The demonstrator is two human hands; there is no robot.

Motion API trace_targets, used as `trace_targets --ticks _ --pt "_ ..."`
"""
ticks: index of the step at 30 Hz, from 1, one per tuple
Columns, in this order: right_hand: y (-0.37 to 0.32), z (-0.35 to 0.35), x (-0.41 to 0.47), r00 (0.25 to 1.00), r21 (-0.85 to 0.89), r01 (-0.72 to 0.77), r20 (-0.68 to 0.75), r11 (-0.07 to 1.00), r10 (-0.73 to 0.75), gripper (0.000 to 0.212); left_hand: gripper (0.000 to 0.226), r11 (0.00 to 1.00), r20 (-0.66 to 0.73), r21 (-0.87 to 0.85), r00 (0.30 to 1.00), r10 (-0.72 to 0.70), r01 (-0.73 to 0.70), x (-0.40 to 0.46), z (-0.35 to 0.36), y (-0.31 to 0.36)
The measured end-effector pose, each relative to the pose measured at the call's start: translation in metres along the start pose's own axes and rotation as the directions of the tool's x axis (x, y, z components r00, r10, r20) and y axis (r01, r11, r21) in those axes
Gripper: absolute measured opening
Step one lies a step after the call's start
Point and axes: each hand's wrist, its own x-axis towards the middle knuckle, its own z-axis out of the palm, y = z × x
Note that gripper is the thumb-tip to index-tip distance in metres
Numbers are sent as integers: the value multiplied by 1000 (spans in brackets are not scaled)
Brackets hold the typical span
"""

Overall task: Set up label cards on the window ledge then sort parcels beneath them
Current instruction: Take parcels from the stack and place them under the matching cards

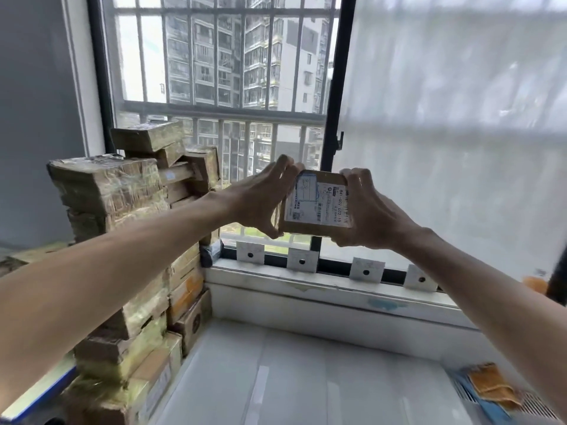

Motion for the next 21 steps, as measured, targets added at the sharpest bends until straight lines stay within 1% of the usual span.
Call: trace_targets --ticks 3,7,10,12,14,16,18,21 --pt "6 7 3 998 -33 -54 44 998 55 106 115 1000 5 0 1000 12 -12 4 14 -10" --pt "16 20 16 990 -107 -86 101 991 97 109 120 1000 -1 6 1000 25 -25 12 33 -28" --pt "22 33 26 975 -158 -134 156 978 159 113 121 1000 22 -28 1000 -7 8 14 51 -40" --pt "24 47 28 952 -178 -197 202 964 232 114 124 996 53 -70 998 -45 48 9 72 -43" --pt "21 68 23 909 -191 -264 277 945 310 114 129 989 136 -82 985 -109 120 -2 99 -41" --pt "17 96 11 870 -210 -280 357 937 340 113 139 976 284 -62 941 -185 210 -16 129 -34" --pt "12 126 -4 824 -230 -288 435 929 363 115 145 968 402 -55 893 -201 243 -32 158 -23" --pt "7 166 -27 768 -226 -305 515 925 380 119 140 963 460 -91 868 -187 255 -53 195 -10"
